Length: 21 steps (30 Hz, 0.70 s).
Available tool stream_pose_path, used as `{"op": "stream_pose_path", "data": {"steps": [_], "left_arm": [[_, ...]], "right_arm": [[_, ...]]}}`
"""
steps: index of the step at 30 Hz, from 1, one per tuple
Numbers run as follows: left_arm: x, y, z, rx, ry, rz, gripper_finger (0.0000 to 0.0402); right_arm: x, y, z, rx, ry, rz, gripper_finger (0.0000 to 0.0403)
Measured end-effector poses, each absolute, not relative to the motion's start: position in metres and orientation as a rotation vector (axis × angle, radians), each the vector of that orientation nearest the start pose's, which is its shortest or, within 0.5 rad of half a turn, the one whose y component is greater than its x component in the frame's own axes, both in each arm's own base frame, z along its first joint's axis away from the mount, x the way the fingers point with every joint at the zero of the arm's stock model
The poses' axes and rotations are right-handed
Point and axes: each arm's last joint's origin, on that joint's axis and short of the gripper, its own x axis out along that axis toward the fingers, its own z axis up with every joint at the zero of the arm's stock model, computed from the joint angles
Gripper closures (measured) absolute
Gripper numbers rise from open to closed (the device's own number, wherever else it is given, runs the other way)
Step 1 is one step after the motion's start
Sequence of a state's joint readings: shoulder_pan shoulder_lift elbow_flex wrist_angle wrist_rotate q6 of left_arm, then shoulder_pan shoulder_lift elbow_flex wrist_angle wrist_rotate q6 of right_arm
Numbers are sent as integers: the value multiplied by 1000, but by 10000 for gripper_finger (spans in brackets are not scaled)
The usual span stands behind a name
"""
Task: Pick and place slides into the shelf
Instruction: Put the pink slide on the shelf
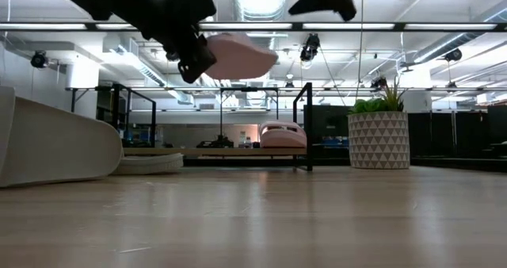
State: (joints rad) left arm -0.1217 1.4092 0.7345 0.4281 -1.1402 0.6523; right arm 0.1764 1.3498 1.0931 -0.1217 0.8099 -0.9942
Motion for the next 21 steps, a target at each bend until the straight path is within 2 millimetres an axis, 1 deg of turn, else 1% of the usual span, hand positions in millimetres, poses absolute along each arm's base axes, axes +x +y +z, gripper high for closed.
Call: {"op": "stream_pose_path", "data": {"steps": [3,7,12,14,17,21], "left_arm": [[285,-17,239,779,531,864,388],[285,-24,241,799,524,838,388],[286,-27,244,806,513,826,389],[287,-29,245,806,499,788,389],[288,-31,245,805,482,743,389],[289,-33,247,801,468,725,389]], "right_arm": [[304,22,322,-1146,673,-430,168],[310,10,320,-1197,741,-419,168],[309,-1,320,-1215,793,-369,178],[308,-5,321,-1208,792,-368,181],[307,-9,322,-1203,781,-349,181],[309,-13,318,-1232,814,-327,181]]}}
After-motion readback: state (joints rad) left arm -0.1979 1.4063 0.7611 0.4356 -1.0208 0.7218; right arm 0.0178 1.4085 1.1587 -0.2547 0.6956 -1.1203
